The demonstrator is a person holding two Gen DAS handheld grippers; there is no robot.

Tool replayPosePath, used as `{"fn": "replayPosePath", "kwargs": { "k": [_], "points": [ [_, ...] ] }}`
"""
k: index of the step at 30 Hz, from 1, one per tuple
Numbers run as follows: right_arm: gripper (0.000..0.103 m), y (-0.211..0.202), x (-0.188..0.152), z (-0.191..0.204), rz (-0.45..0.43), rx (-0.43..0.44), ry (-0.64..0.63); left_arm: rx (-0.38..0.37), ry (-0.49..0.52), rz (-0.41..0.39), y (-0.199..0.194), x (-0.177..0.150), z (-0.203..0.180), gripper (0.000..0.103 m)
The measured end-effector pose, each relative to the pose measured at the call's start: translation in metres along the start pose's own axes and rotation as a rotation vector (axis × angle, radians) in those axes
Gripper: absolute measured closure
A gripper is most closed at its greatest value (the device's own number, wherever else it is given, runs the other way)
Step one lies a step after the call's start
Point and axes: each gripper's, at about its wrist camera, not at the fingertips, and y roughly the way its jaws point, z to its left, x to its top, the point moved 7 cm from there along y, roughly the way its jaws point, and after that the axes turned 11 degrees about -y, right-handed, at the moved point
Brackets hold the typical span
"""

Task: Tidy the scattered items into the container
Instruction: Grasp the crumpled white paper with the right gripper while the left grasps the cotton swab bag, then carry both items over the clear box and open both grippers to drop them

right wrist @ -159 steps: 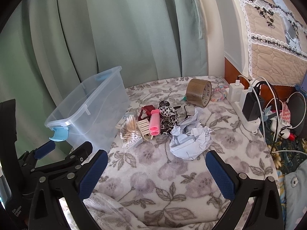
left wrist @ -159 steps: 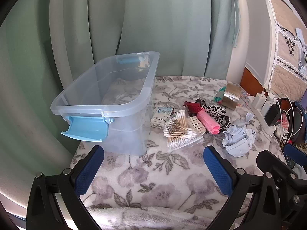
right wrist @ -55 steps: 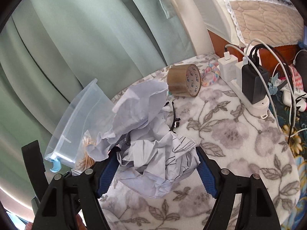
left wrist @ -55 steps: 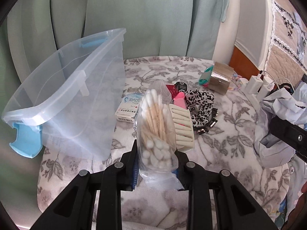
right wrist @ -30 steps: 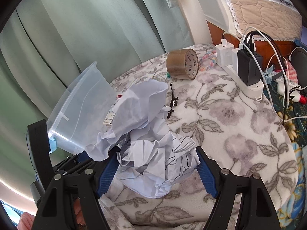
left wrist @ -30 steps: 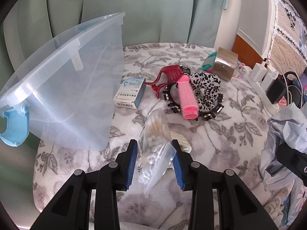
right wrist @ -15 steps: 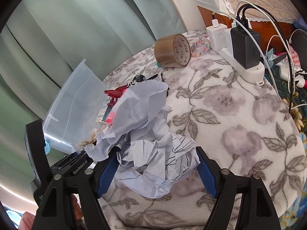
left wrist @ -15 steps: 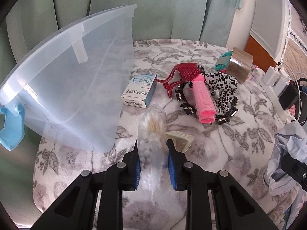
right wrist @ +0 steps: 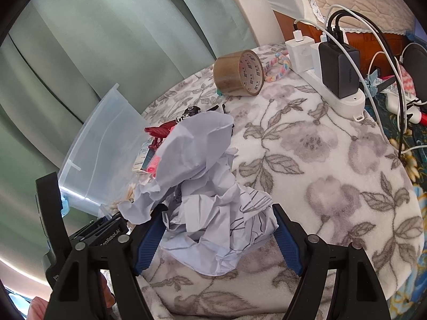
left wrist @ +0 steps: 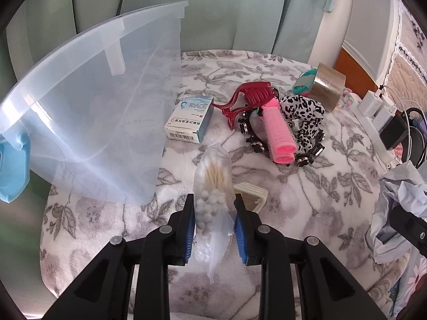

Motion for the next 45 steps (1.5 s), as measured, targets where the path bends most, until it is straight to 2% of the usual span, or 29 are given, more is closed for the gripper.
{"fn": "replayPosePath", "kwargs": {
  "k": [2,7,8,9,11,16,22,26,31,38,41,45],
  "points": [
    [0.024,-0.001,0.0,0.001,-0.001,0.0,0.0,-0.001,0.002,-0.006,-0.003,-0.001,0.0,0.065],
    [0.023,-0.004,0.0,0.003,-0.005,-0.003,-0.008,0.017,0.004,-0.033,-0.012,-0.002,0.002,0.065],
    [0.023,-0.004,0.0,0.003,-0.006,-0.003,-0.008,0.022,0.0,-0.037,-0.014,-0.002,0.004,0.069],
    [0.023,-0.005,0.0,0.003,-0.006,-0.004,-0.007,0.019,-0.005,-0.04,-0.015,-0.002,0.006,0.078],
    [0.024,-0.005,0.0,0.002,-0.005,-0.006,-0.004,0.02,-0.007,-0.042,-0.016,-0.002,0.007,0.083],
    [0.024,-0.006,-0.001,0.003,-0.005,-0.005,-0.01,0.023,0.0,-0.044,-0.015,-0.002,0.006,0.086],
    [0.024,-0.017,0.003,0.008,-0.034,-0.026,-0.02,0.018,-0.007,-0.099,-0.033,0.005,0.009,0.086],
    [0.024,-0.026,0.007,0.014,-0.052,-0.039,-0.03,-0.009,-0.005,-0.138,-0.048,0.01,0.009,0.086],
    [0.023,-0.04,0.016,0.026,-0.08,-0.049,-0.061,-0.081,-0.003,-0.215,-0.078,0.022,0.001,0.086],
    [0.023,-0.054,0.055,0.057,-0.138,-0.054,-0.132,-0.212,-0.039,-0.378,-0.142,0.063,0.003,0.086],
    [0.023,-0.056,0.078,0.081,-0.161,-0.047,-0.175,-0.218,-0.077,-0.453,-0.165,0.095,0.019,0.086],
    [0.023,-0.064,0.107,0.124,-0.225,0.002,-0.244,-0.188,-0.212,-0.53,-0.181,0.141,0.055,0.086]
  ]
}}
